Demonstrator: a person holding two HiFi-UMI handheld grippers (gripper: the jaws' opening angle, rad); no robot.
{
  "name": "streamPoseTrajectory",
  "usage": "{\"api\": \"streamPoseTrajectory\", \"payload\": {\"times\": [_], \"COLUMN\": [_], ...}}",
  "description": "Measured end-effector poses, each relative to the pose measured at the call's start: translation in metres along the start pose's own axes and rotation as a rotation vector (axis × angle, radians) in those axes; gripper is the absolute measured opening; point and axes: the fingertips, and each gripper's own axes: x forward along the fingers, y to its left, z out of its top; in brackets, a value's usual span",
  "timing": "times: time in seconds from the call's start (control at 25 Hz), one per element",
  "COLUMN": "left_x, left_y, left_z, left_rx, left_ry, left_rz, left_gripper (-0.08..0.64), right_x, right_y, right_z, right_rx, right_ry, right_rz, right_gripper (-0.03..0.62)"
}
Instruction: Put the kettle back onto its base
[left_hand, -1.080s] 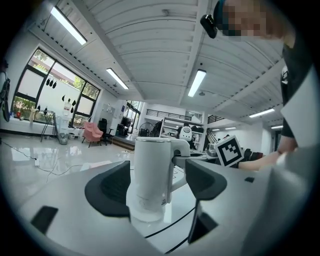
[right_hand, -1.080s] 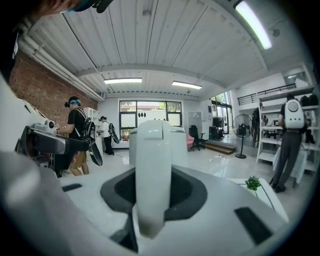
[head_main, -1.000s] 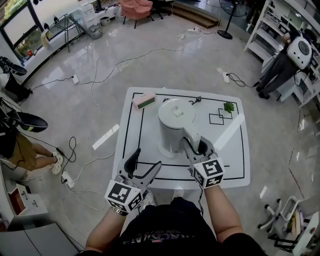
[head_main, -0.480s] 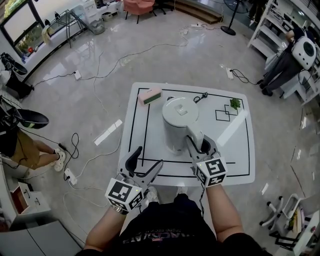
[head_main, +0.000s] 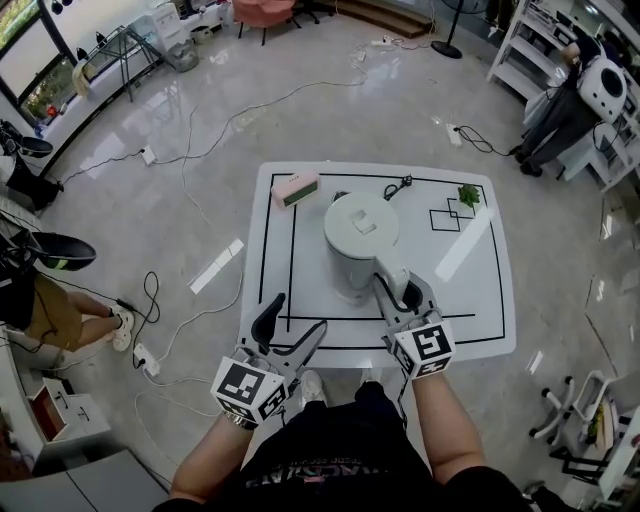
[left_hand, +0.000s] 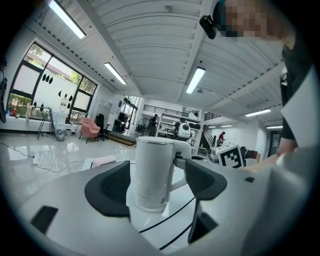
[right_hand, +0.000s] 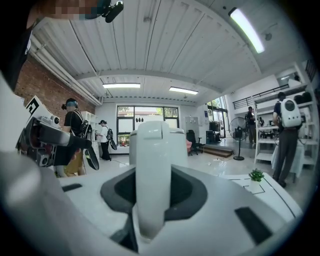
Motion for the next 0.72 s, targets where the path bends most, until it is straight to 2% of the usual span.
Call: {"api": "streamPoseTrajectory", "payload": {"times": [0.52,0.72], "left_x": [-0.006,-0.011], "left_y": [0.000,0.005], "left_z": [-0.008,-0.011], "left_rx": [0.004,0.011], "left_ry": [0.020,0.029], "left_rz": [-0.049,-0.048], "left_gripper": [0.341,0.341], "right_x": [-0.020,-0.026], "right_y": [0.009,0.007], "right_z": [-0.010,-0.017], "right_rx": [0.013,0.051], "right_ry": [-0.055,-0.070], "right_rz": [-0.082,-0.134], "right_gripper": [0.109,0.109]}}
